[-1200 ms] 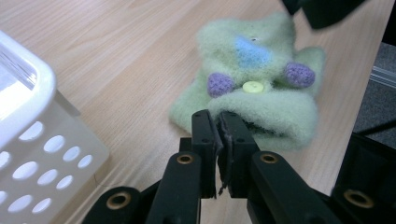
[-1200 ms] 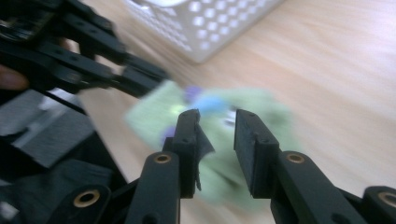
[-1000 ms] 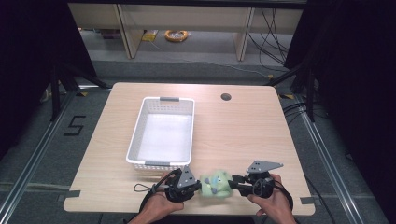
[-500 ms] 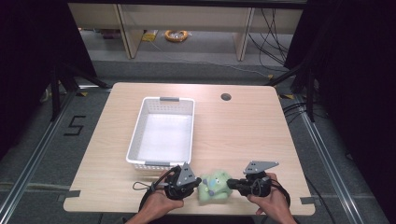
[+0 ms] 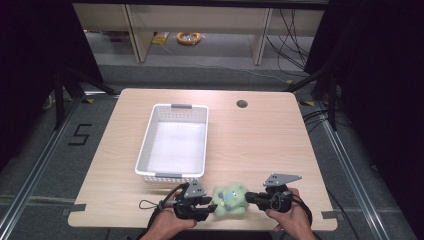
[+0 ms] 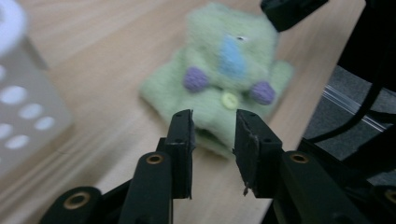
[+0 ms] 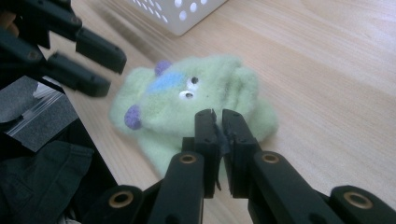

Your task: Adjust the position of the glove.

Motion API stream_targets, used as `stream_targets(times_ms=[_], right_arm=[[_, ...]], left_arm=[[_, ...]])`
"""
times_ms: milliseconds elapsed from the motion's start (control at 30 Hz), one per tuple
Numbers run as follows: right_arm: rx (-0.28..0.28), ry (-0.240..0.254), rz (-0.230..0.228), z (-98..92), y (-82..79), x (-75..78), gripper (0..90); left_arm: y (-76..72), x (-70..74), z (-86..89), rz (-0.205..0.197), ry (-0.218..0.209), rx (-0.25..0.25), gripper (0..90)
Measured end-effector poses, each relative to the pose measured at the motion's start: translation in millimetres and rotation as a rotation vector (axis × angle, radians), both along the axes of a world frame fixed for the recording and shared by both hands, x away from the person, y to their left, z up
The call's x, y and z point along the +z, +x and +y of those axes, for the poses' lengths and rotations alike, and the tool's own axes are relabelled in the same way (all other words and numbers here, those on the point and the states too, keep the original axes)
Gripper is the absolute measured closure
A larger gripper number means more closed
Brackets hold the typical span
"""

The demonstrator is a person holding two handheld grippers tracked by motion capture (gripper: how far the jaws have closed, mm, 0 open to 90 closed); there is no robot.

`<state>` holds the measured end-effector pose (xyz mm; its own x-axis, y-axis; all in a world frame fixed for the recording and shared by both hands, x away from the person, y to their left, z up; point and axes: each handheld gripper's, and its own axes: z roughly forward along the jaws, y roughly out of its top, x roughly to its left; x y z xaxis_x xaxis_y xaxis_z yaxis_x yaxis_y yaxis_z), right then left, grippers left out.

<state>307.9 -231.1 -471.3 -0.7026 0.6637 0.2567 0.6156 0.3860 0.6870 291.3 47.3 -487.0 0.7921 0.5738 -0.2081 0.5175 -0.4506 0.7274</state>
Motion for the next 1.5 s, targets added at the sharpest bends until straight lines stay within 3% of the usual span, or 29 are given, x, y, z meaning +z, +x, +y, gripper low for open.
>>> stream_targets(times_ms=[33, 200, 300, 400, 467, 500, 533, 567, 600, 633, 667, 733, 767, 800, 833, 867, 967, 1033, 1067, 1100, 1133, 1200, 1233, 1333, 1500], right_arm=[[-0.002, 0.002, 0.010, 0.4, -0.8, -0.6, 85.7], [0.011, 0.009, 0.010, -0.7, -0.1, -3.2, 85.3], [0.019, 0.015, 0.010, -0.1, -0.1, -4.4, 85.2], [0.012, 0.002, 0.008, 0.2, -0.6, -4.2, 85.2], [0.016, 0.000, 0.006, 0.3, -0.5, -4.4, 85.2], [0.002, 0.014, 0.037, 1.9, -2.8, -3.9, 85.2], [0.016, 0.015, 0.024, 1.6, -1.7, -4.4, 85.4], [0.016, 0.015, 0.024, 1.6, -1.7, -4.4, 85.4], [0.018, 0.005, 0.011, 0.8, -1.0, -4.3, 85.5], [0.020, 0.009, 0.009, 0.9, -1.1, -4.1, 85.6], [0.013, 0.028, 0.014, 1.5, -3.1, -1.8, 85.7], [0.025, 0.028, 0.004, 0.5, -2.6, 0.2, 85.7], [0.029, 0.050, 0.012, 0.4, -3.4, 2.2, 85.8], [0.020, 0.050, 0.000, -0.5, -4.5, 4.5, 85.8], [0.018, 0.065, -0.008, -1.1, -5.7, 5.7, 85.8], [-0.004, 0.094, 0.015, -1.0, -11.6, 8.1, 85.8], [0.002, 0.100, 0.014, -1.2, -15.6, 7.2, 85.8], [-0.001, 0.101, 0.017, 0.0, -19.8, 4.6, 85.8], [0.003, 0.103, 0.021, 1.3, -21.8, 1.5, 85.8], [0.003, 0.103, 0.021, 1.3, -21.8, 1.5, 85.8], [0.002, 0.093, 0.021, 2.8, -22.2, -1.6, 85.8], [-0.011, 0.100, 0.045, 4.5, -24.4, -2.9, 85.8], [-0.007, 0.097, 0.054, 4.5, -24.7, -3.9, 85.8], [-0.002, 0.081, 0.051, 0.3, -22.6, -9.4, 85.6], [-0.027, 0.073, 0.063, -0.9, -21.5, -14.2, 84.1]], left_arm=[[-4.1, -2.7, -3.9, 0.041, 0.005, 0.005, 59.0], [-4.8, -11.3, -9.4, 0.080, 0.036, 0.038, 52.0], [-3.4, -13.6, -10.8, 0.079, 0.044, 0.040, 53.2], [-2.4, -12.7, -13.3, 0.060, 0.034, 0.035, 57.1], [-1.7, -12.7, -13.5, 0.044, 0.023, 0.051, 70.3], [-0.5, -12.8, -12.8, 0.029, 0.034, 0.051, 70.3], [1.9, -14.2, -10.8, 0.029, 0.029, 0.039, 79.9], [1.9, -14.2, -10.8, 0.029, 0.029, 0.039, 82.6], [2.1, -14.4, -10.4, 0.034, 0.024, 0.046, 82.6], [3.8, -13.6, -9.1, 0.013, 0.037, 0.042, 83.7], [4.8, -8.5, -7.3, 0.023, -0.002, 0.040, 84.5], [6.1, -4.4, -5.5, 0.015, -0.007, 0.030, 84.5], [6.5, -0.4, -5.0, 0.018, -0.038, 0.052, 84.5], [8.9, 5.2, -2.1, 0.009, -0.032, 0.035, 84.5], [10.7, 9.3, -2.1, -0.002, -0.066, 0.053, 84.5], [17.5, 17.5, 0.8, -0.032, -0.065, 0.057, 84.5], [24.9, 21.5, 2.1, -0.029, -0.054, 0.054, 84.4], [31.4, 20.1, -0.4, -0.015, -0.062, 0.061, 84.3], [34.8, 19.8, 0.5, -0.010, -0.033, 0.049, 84.2], [36.9, 17.4, -2.2, 0.000, -0.047, 0.060, 84.2], [41.0, 13.3, -4.2, 0.028, -0.043, 0.054, 84.0], [42.3, 11.5, -3.9, 0.037, -0.025, 0.042, 83.8], [42.4, 8.6, -5.7, 0.043, -0.039, 0.055, 83.5], [41.3, 3.2, -5.9, 0.070, -0.003, 0.036, 82.0], [41.2, -1.2, -6.6, 0.082, -0.024, 0.057, 79.8]])
